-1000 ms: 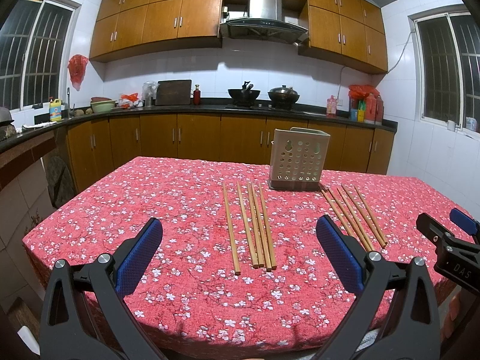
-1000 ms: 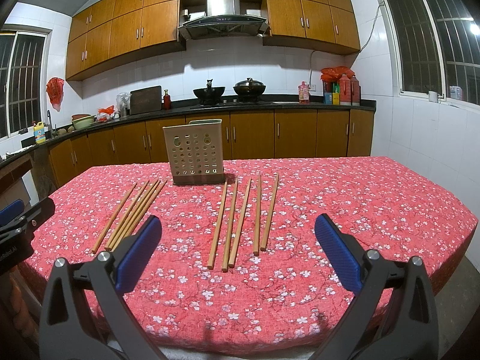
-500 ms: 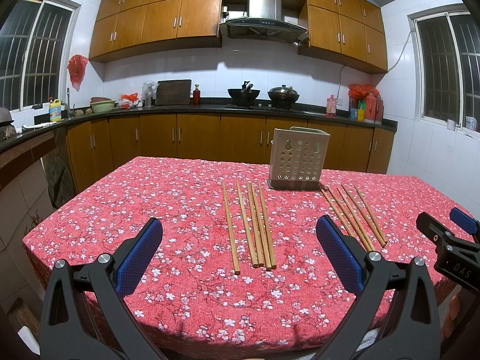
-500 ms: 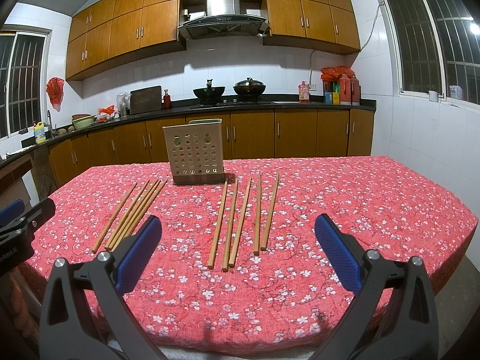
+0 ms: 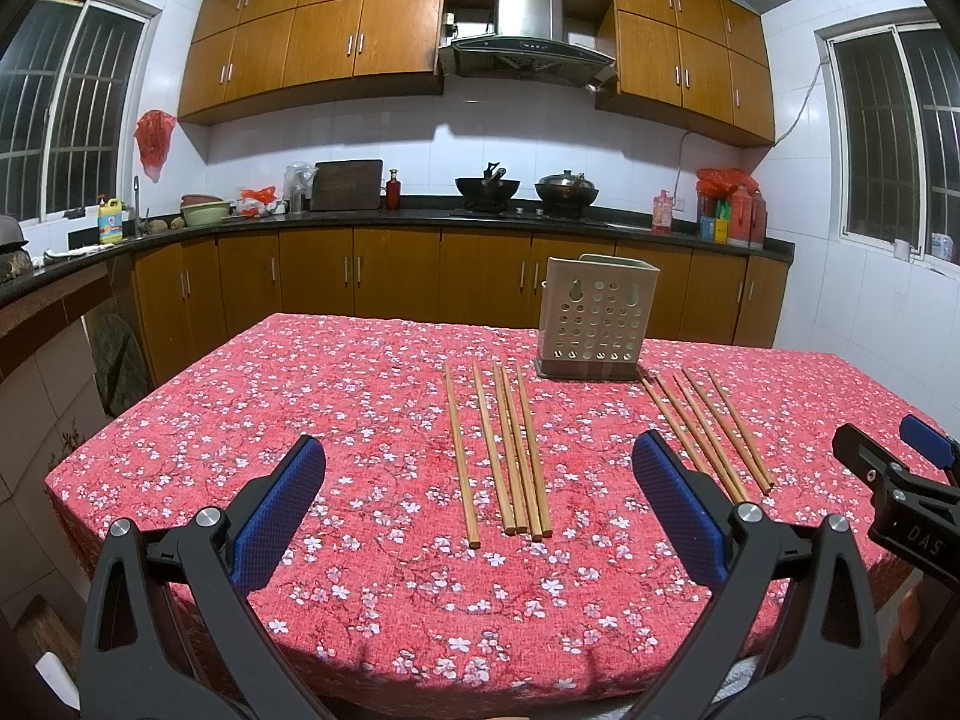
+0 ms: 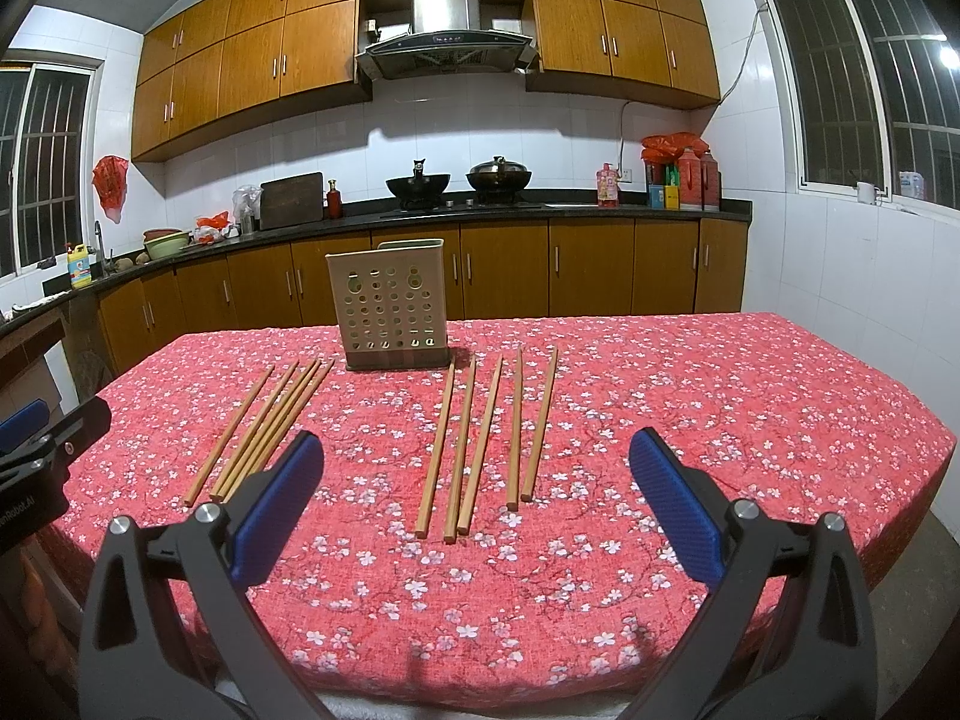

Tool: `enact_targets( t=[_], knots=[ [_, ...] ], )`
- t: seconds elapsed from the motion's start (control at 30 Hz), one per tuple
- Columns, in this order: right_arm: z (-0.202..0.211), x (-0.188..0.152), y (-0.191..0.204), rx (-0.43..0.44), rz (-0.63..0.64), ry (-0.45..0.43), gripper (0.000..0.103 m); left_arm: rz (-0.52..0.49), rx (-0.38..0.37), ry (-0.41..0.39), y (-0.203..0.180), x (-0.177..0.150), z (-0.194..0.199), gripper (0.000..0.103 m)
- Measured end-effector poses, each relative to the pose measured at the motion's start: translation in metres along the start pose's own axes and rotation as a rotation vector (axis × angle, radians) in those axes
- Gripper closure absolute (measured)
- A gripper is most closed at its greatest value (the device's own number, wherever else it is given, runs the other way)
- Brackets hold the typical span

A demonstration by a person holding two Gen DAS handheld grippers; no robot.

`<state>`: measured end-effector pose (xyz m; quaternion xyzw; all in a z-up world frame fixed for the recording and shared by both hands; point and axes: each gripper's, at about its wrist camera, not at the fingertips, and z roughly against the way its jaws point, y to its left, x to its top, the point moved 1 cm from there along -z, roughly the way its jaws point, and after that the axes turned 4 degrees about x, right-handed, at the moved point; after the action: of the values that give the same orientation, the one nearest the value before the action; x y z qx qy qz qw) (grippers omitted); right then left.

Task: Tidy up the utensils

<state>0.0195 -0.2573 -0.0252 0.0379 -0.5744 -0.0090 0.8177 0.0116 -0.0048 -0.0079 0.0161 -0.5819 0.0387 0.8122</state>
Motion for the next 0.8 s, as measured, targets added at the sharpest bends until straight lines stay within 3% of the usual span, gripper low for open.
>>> enact_targets(
  t=[0.8],
  knots=[
    [-0.005,-0.0004,-0.0039,-0.003,-0.004,0.013,0.004,0.007,0.004,0.009,-0.0026,-0.002,-0.0057,0.002]
  ],
)
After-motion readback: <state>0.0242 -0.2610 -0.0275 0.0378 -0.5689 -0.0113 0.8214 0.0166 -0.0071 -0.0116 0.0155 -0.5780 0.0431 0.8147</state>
